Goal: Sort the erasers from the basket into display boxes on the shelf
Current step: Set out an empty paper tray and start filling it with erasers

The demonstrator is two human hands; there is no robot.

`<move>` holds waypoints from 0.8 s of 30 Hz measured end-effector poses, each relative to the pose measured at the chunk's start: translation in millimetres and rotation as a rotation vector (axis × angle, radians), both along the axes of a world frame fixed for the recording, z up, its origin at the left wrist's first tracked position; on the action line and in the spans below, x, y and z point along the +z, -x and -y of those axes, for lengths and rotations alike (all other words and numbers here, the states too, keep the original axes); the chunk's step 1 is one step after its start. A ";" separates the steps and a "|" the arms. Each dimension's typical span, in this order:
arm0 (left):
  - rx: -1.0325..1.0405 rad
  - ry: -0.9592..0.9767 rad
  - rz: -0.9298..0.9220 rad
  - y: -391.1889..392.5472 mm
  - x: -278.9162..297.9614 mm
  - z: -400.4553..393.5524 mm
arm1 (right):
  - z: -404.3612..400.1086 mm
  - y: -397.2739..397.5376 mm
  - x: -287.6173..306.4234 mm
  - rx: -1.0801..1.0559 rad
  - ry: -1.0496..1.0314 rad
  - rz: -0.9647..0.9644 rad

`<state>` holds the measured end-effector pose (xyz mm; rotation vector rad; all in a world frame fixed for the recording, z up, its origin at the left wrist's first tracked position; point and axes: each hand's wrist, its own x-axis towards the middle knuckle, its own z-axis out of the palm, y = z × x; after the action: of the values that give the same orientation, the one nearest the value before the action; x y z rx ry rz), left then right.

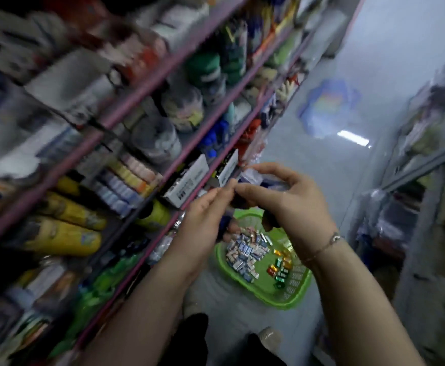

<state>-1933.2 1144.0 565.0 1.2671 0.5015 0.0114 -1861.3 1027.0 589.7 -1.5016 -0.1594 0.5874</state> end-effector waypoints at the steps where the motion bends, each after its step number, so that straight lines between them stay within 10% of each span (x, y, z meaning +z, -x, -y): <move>1: 0.005 -0.028 0.015 6.5 22.1 -5.4 | -6.6 2.6 21.3 0.038 0.001 0.014; 20: 0.245 -0.243 0.088 140.7 128.5 -131.1 | -168.9 73.4 116.0 0.612 0.175 0.091; 24: 0.426 -0.254 0.060 164.1 129.7 -160.0 | -200.1 80.1 121.5 0.775 0.015 -0.129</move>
<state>-2097.3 1304.0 694.7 1.3808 0.7268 0.4821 -1941.3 1227.1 711.2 -1.3845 -0.6524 1.2978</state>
